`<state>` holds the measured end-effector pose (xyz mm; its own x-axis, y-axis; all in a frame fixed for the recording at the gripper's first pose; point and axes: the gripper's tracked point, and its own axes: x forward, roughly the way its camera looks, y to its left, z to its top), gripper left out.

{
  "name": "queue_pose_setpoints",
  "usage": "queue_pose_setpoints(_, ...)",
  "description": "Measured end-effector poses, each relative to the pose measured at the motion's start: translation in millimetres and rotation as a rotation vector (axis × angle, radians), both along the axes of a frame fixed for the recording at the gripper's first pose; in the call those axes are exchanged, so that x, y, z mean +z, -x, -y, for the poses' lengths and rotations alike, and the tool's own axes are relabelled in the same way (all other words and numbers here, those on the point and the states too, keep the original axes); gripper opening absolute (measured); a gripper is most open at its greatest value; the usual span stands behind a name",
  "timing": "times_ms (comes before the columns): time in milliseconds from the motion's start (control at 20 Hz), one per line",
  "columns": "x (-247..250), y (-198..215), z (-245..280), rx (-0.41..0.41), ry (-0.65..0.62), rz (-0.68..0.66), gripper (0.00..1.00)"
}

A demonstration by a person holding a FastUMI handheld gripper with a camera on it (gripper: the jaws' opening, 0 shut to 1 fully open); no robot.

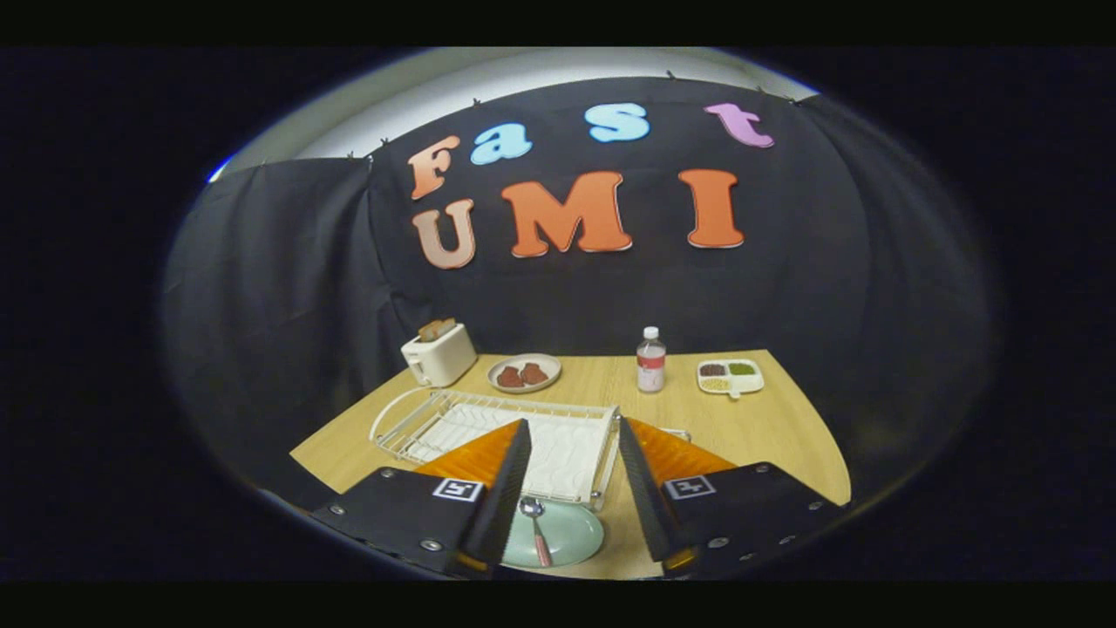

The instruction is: Take the plate from the dish rack, then take the spoon from the basket and place it into the plate.

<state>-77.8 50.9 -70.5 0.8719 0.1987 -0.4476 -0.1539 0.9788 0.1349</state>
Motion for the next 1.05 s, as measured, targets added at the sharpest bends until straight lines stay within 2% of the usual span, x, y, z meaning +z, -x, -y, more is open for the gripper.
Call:
queue_pose_setpoints(150,33,-15,19,-0.050,0.037,0.099,0.85)
queue_pose_setpoints(250,55,-19,28,-0.080,0.057,0.168,0.90)
queue_pose_setpoints(450,87,-25,39,-0.123,0.068,0.271,0.94)
queue_pose_setpoints(750,108,-27,34,-0.113,0.070,0.371,0.95)
queue_pose_setpoints(1050,107,-32,30,-0.113,0.064,0.386,0.96)
